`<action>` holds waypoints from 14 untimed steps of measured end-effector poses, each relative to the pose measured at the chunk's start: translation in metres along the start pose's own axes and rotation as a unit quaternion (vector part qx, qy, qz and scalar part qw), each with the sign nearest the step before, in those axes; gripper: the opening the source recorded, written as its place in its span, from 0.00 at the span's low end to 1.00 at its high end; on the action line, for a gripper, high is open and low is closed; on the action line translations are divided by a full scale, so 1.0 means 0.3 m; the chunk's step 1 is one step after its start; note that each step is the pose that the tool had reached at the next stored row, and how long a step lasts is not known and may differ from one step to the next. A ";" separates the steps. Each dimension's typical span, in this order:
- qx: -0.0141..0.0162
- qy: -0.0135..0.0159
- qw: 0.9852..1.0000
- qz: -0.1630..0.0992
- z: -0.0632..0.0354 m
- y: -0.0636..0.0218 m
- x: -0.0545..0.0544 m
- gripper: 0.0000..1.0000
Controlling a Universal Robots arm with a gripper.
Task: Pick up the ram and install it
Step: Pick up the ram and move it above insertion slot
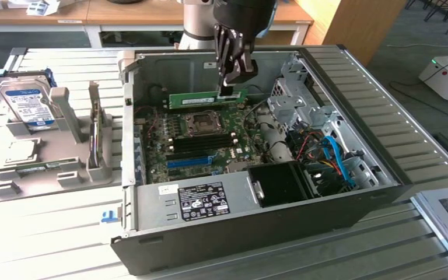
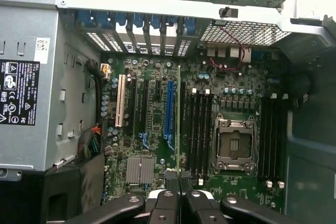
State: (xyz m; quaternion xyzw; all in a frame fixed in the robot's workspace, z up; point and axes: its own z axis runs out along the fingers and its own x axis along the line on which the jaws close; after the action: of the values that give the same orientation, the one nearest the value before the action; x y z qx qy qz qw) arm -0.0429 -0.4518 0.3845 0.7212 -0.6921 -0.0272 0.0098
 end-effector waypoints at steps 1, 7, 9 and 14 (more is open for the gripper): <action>0.000 0.000 1.000 0.000 0.001 0.000 0.000 0.11; 0.000 0.000 1.000 0.000 0.012 -0.001 0.001 0.11; 0.000 0.000 1.000 0.000 0.017 -0.001 0.001 0.11; 0.000 0.000 1.000 0.000 0.028 -0.001 0.001 0.11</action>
State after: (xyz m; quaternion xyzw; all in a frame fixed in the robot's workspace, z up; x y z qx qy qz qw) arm -0.0429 -0.4518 0.3762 0.7212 -0.6921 -0.0271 0.0098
